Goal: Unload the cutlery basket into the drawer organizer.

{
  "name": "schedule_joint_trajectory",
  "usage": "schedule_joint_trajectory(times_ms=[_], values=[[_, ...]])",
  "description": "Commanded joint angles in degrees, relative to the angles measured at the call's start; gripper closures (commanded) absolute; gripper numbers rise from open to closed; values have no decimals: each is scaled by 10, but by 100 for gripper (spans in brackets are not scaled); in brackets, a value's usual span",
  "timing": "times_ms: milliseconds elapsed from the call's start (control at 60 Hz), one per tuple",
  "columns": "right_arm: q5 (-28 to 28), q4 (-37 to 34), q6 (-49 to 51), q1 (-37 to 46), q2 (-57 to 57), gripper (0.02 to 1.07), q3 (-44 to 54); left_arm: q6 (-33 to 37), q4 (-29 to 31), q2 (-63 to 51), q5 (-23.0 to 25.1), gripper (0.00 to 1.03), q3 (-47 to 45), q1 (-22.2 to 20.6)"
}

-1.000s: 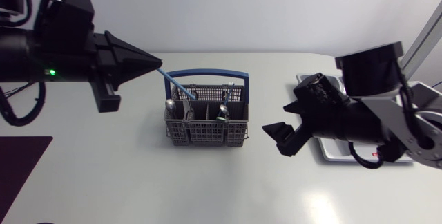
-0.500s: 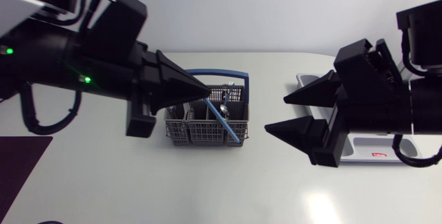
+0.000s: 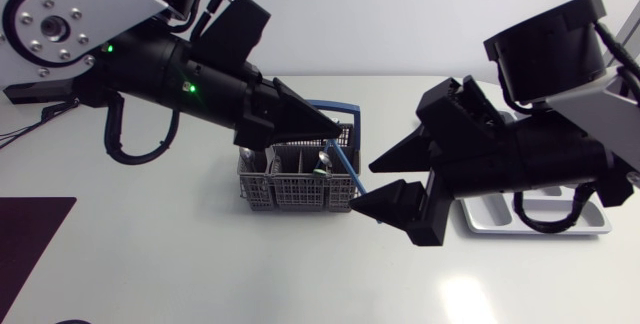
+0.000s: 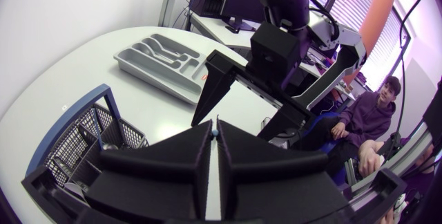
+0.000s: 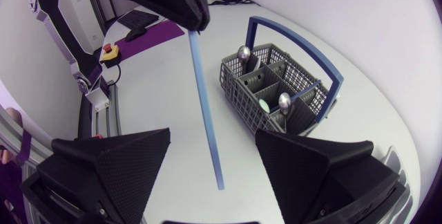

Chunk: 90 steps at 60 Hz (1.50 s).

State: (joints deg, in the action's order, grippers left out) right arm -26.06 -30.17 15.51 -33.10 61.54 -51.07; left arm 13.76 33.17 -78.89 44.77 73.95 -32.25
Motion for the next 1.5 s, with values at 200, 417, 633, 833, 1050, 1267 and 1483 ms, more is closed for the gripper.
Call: schedule_joint_trajectory(times_ms=[200, 417, 633, 833, 1050, 1267, 1483], values=[[-5, 35, -1, -13, 21, 52, 0, -30, 28, -38, 30, 100, 37, 17], [-1, 37, 0, -11, 25, 60, -1, -31, 42, -47, 55, 100, 48, 32], [0, 42, 2, -9, 40, 77, 0, -31, 45, -53, 56, 100, 49, 32], [2, 51, 1, -6, 50, 92, 3, -30, 45, -57, 56, 100, 50, 32], [3, 57, 3, -4, 48, 98, 12, -32, 43, -57, 66, 100, 52, 45], [5, 54, 10, -7, 39, 98, 37, -71, 8, -57, 72, 85, 71, 60], [9, 49, 12, -6, 17, 99, 66, -108, -25, -60, 75, 34, 88, 57]])
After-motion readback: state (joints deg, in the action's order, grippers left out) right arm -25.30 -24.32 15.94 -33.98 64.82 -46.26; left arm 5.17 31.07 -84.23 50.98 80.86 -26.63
